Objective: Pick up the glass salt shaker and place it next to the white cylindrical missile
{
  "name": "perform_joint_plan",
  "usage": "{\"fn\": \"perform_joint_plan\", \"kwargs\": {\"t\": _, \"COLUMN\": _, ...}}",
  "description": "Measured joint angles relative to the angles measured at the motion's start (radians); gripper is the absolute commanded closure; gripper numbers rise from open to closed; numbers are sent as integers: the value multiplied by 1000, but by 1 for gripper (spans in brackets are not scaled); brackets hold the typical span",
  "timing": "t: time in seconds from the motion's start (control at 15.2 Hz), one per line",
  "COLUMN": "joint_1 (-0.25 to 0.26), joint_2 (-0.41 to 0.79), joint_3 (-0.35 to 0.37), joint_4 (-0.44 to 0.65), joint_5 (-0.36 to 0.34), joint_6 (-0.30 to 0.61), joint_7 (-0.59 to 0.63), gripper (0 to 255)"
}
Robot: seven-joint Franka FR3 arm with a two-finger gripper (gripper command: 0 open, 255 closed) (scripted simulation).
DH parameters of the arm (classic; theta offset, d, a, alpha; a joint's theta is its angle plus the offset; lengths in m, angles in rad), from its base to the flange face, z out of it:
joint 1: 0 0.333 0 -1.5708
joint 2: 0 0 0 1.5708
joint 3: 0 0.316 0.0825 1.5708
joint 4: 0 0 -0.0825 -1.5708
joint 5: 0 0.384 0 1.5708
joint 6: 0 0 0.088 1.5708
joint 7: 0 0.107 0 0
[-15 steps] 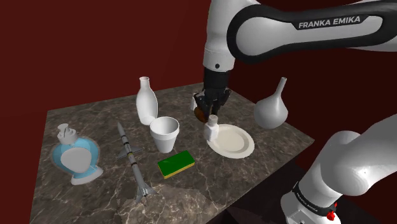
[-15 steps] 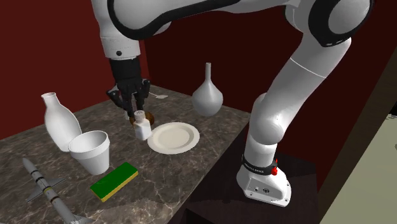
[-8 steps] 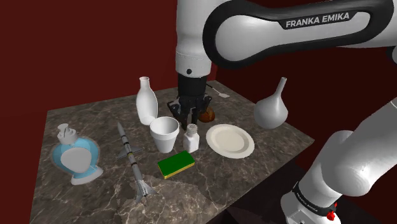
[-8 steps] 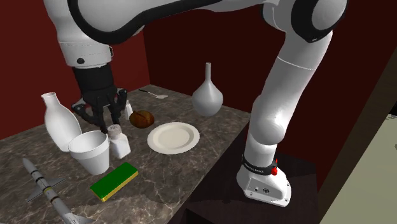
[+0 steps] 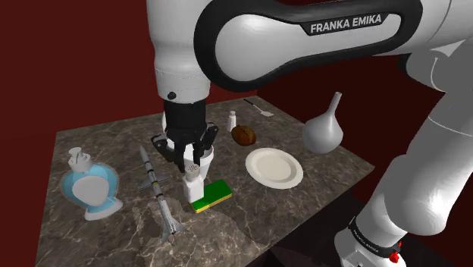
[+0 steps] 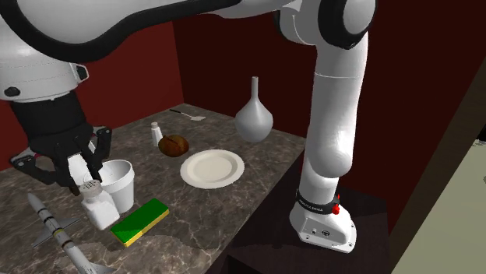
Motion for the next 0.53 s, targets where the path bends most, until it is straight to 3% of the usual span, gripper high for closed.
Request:
{"fn": "perform_joint_plan", "kwargs": {"t": 0.26, "joint_1": 85, "joint_2": 164, "joint_3": 33, "joint_4": 172, "joint_5": -108, "joint_6": -47, "joint_7": 123, "gripper": 255}}
{"fn": "perform_joint_plan", "kwargs": {"t": 0.53, "joint_1": 218, "joint_2": 351, "joint_3": 31, "joint_4": 397, "joint_5": -223, "joint_6": -121, "joint_7": 224, "gripper": 255}}
